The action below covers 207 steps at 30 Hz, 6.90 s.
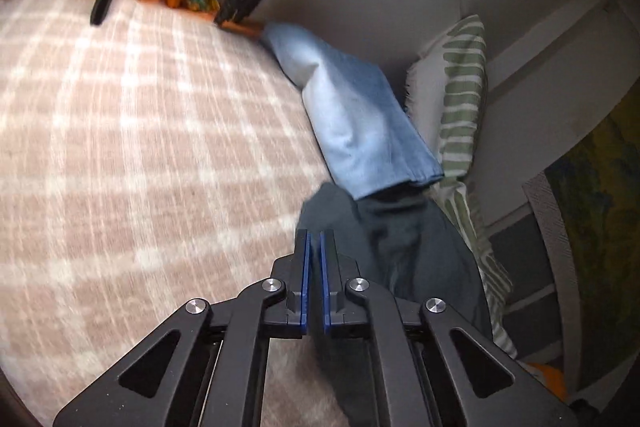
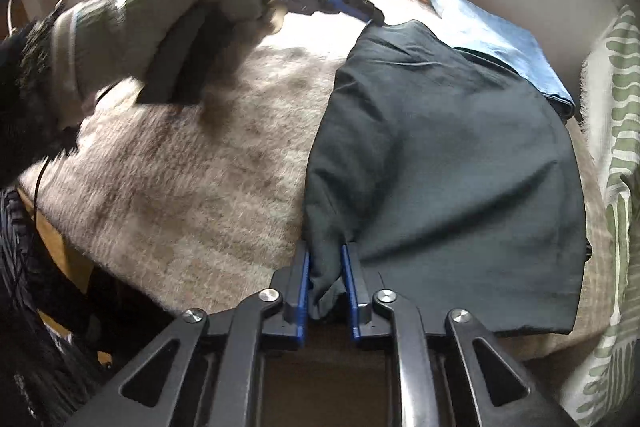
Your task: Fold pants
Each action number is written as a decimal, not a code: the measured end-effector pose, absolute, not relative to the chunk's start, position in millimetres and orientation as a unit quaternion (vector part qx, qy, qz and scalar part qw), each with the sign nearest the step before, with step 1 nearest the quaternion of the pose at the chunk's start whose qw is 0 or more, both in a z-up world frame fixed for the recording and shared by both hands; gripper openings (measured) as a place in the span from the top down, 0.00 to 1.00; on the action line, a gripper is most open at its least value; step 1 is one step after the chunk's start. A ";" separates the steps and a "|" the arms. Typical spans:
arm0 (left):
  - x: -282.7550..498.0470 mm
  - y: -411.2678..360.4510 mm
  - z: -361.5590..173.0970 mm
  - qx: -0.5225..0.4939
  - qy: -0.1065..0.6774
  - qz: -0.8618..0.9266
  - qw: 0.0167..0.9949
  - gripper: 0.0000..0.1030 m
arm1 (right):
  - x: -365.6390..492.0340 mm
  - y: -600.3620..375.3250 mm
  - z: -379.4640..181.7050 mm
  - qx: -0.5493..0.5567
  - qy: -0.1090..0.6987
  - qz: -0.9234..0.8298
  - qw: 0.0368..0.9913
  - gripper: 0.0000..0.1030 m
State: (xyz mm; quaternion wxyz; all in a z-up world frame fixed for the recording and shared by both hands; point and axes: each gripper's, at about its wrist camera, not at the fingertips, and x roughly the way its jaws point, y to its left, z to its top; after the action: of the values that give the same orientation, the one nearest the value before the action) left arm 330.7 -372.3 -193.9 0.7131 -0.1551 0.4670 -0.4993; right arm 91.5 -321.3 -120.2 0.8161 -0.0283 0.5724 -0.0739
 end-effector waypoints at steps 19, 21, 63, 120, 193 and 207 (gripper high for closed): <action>265.1 -336.6 -176.1 -0.156 0.506 -0.527 0.664 0.41 | 46.5 -507.3 -63.6 0.170 0.446 -0.147 0.866 0.10; 257.7 -341.7 -180.5 -0.153 0.516 -0.527 0.658 0.41 | 53.1 -535.3 -70.0 0.195 0.442 -0.144 0.864 0.03; 243.4 -384.8 -183.4 -0.123 0.487 -0.540 0.675 0.90 | 69.7 -609.9 -122.8 0.256 0.451 -0.067 0.852 0.83; 430.7 -526.1 -109.4 -0.032 0.366 -0.503 0.783 0.91 | 276.9 -727.8 -70.0 0.077 0.429 -0.201 0.877 0.90; 179.6 -335.8 -62.1 0.023 0.320 -0.454 0.831 0.20 | 48.6 -496.1 11.8 0.084 0.329 -0.299 0.892 0.00; 188.8 -331.7 -66.1 0.042 0.313 -0.409 0.856 0.10 | 56.7 -494.1 -4.7 0.075 0.339 -0.302 0.888 0.00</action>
State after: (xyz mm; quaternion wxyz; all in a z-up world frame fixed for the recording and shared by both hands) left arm 188.8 -331.7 -66.1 0.8565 0.0418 0.3126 -0.4087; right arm 56.7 -494.1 -4.7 0.8877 0.0751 0.3392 -0.3020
